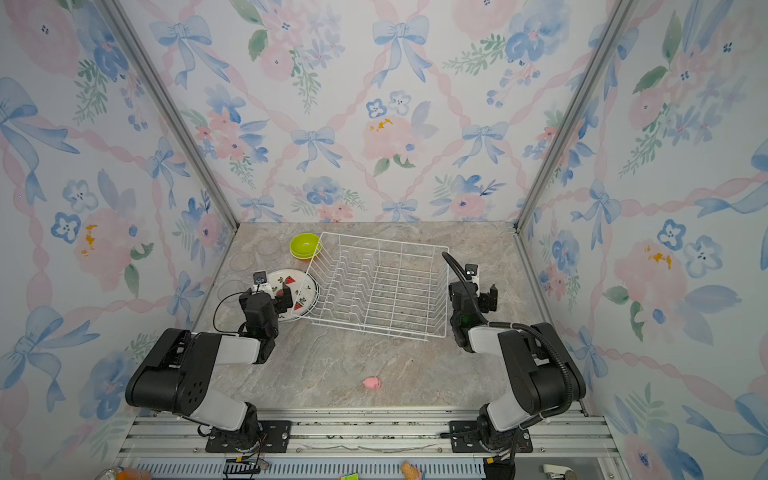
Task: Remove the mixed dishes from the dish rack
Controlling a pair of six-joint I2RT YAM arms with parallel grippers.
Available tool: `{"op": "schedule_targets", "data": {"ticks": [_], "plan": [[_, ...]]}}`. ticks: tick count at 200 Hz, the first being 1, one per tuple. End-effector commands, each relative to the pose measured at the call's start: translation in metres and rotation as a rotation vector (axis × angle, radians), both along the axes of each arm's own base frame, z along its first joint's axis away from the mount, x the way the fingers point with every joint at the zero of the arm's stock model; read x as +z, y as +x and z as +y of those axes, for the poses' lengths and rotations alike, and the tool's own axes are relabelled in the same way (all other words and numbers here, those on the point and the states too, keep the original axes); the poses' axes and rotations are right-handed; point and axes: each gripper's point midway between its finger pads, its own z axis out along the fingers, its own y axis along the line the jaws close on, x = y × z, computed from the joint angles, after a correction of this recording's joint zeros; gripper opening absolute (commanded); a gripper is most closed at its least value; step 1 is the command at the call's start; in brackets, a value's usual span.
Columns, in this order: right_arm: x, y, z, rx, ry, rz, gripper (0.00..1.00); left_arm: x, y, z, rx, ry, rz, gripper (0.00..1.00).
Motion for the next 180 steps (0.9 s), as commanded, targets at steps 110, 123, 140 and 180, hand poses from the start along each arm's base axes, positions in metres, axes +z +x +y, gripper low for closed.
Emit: {"op": "schedule_targets", "data": {"ticks": [110,123,140,180], "plan": [[-0.004,0.003,-0.008,0.087,0.137,-0.018,0.97,0.003,-0.006,-0.001,-0.008,0.026,-0.029,0.98],[-0.005,0.000,-0.006,0.117,0.154,-0.038,0.97,0.005,-0.010,-0.002,-0.011,0.030,-0.044,0.98],[-0.005,-0.003,-0.002,0.160,0.168,-0.070,0.97,0.010,-0.016,-0.004,-0.015,0.040,-0.078,0.98],[-0.015,-0.004,0.000,0.177,0.171,-0.080,0.97,0.018,-0.033,-0.008,-0.038,0.045,-0.154,0.98]]}}
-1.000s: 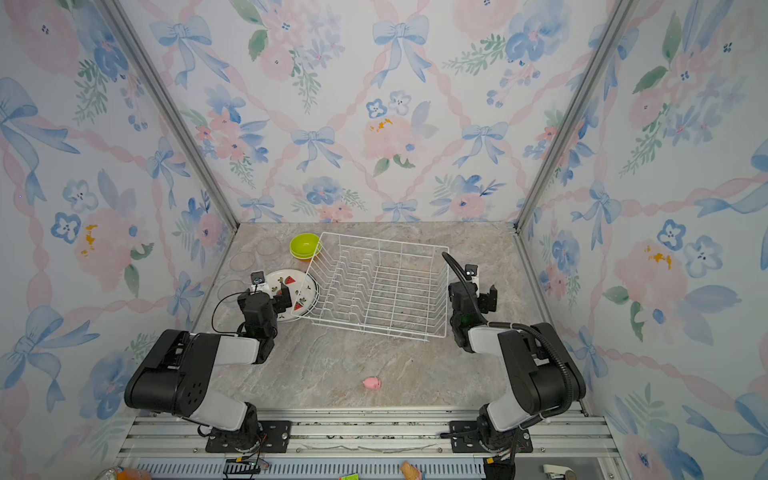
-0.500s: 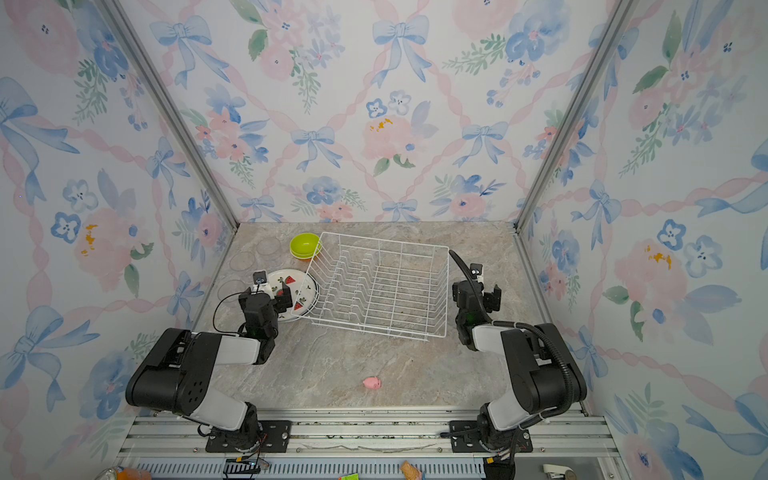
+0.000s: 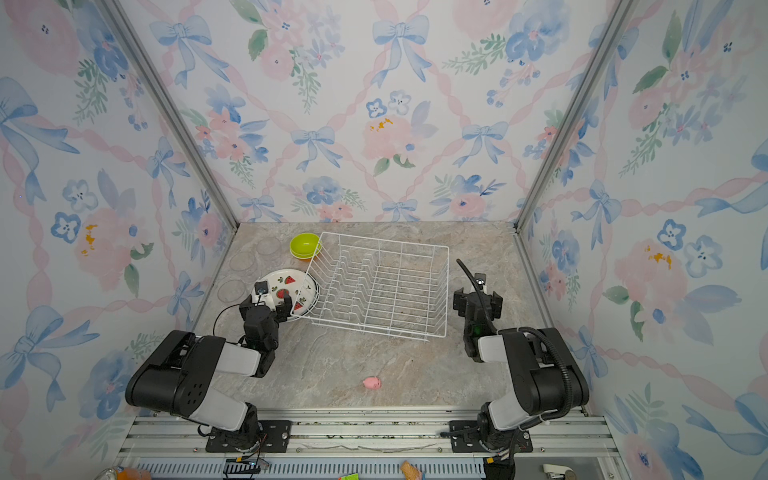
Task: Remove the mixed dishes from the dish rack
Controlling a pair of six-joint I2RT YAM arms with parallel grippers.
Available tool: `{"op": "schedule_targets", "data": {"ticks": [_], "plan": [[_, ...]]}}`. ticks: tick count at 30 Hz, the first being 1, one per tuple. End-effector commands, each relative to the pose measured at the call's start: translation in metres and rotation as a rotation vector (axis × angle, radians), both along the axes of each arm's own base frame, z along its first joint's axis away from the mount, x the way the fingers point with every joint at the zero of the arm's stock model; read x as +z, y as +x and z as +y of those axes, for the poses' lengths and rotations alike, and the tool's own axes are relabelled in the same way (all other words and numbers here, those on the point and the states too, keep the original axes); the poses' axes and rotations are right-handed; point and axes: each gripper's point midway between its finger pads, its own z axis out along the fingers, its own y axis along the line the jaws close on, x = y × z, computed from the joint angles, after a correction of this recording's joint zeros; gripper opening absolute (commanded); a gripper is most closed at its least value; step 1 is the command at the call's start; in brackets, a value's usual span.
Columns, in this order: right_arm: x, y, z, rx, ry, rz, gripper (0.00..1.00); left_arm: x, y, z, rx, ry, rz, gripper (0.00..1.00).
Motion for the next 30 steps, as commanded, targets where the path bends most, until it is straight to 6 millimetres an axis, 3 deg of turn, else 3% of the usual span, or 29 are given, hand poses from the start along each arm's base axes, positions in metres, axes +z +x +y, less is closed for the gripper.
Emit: {"op": "schedule_targets", "data": {"ticks": [1,6,11,30], "plan": [[0.016,0.009,0.004,0.026,0.031,-0.088,0.97,0.025,-0.003,-0.001,-0.004,0.007,-0.111,0.98],[0.017,0.009,0.004,0.022,0.030,-0.093,0.97,0.024,-0.002,-0.002,-0.026,0.001,-0.111,0.98],[0.018,0.009,0.004,0.022,0.030,-0.094,0.97,0.003,0.013,0.002,-0.063,-0.066,-0.021,0.98],[0.017,0.009,0.004,0.024,0.031,-0.093,0.97,0.005,0.015,0.000,-0.093,-0.058,-0.042,0.98]]}}
